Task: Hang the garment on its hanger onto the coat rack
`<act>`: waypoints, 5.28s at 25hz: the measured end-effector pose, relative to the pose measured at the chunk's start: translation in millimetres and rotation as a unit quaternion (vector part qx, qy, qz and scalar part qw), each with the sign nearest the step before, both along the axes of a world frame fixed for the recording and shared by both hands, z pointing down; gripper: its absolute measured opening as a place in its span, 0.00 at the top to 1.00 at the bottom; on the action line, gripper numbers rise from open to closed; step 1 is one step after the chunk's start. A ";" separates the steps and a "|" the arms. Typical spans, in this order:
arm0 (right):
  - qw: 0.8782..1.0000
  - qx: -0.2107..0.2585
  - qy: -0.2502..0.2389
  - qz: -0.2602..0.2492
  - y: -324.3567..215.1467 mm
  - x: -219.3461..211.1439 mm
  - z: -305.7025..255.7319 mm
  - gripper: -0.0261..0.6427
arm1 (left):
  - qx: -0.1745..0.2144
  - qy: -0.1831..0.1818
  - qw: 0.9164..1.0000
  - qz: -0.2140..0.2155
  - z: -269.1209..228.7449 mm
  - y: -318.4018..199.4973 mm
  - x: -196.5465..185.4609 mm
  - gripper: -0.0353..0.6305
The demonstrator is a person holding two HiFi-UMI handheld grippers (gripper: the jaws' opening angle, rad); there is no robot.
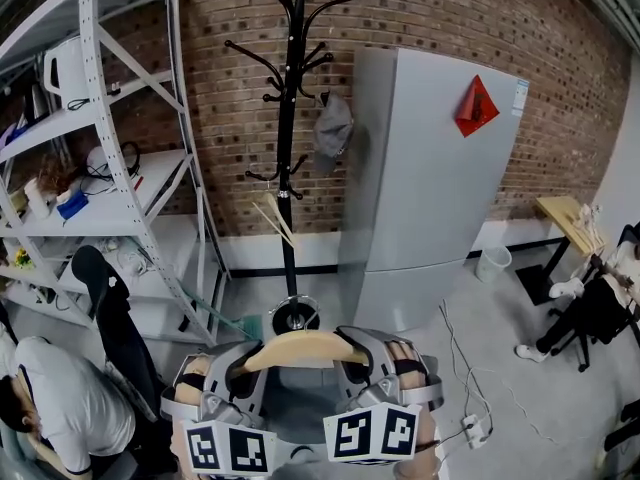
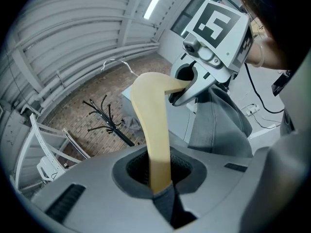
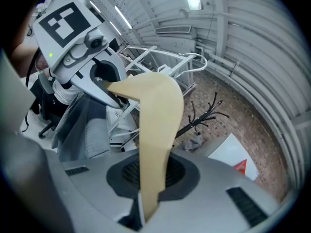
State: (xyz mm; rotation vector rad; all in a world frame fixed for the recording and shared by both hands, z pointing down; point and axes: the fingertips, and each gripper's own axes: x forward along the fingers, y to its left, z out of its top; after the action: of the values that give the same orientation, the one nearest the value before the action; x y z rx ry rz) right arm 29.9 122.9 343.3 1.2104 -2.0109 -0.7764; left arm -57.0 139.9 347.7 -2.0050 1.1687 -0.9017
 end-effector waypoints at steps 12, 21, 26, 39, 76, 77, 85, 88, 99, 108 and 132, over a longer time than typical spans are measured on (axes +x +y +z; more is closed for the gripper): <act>1.000 -0.005 0.019 0.005 -74.7 -42.2 2.8 0.90 | 0.002 0.003 1.000 0.006 2.1 -81.0 -42.1 0.88; 1.000 -0.002 0.015 0.009 -122.6 -42.5 6.8 0.90 | 0.002 0.005 1.000 0.012 7.7 -126.6 -42.0 0.88; 1.000 -0.001 0.006 0.003 -160.8 -37.5 5.3 0.90 | 0.001 0.002 1.000 0.013 8.4 -165.8 -35.8 0.88; 1.000 0.010 0.000 -0.026 -273.6 -27.9 -11.5 0.90 | 0.010 0.002 1.000 -0.001 -2.6 -278.1 -25.2 0.88; 0.995 0.089 0.000 -0.052 -476.1 -70.5 -101.4 0.90 | 0.095 -0.027 0.995 -0.003 -99.5 -478.3 -64.4 0.88; 0.995 0.090 0.000 -0.050 -481.3 -70.8 -103.1 0.90 | 0.095 -0.028 0.995 -0.001 -101.2 -484.1 -64.7 0.88; 0.995 0.088 0.005 -0.036 -521.1 -78.1 -102.9 0.90 | 0.088 -0.031 0.996 0.010 -100.6 -527.4 -72.3 0.88; 0.996 0.081 0.008 -0.030 -533.7 -79.6 -97.9 0.90 | 0.080 -0.032 0.996 0.014 -95.7 -541.5 -74.0 0.88; 0.999 0.050 0.021 -0.001 -573.6 -73.6 -71.0 0.90 | 0.053 -0.039 0.997 0.033 -71.4 -582.5 -68.9 0.88; 0.999 0.022 0.028 0.010 -591.7 -70.7 -45.0 0.90 | 0.026 -0.039 0.998 0.042 -43.3 -604.3 -65.8 0.88; 1.000 0.008 0.004 0.009 -606.6 -68.6 -26.5 0.90 | 0.030 -0.019 0.998 0.047 -27.1 -622.7 -63.2 0.88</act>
State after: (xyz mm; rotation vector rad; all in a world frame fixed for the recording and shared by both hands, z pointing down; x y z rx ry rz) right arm -38.7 -483.8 316.8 1.2314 -1.9873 -0.7900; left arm -120.2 -482.8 320.6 -1.9688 1.0585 -0.8450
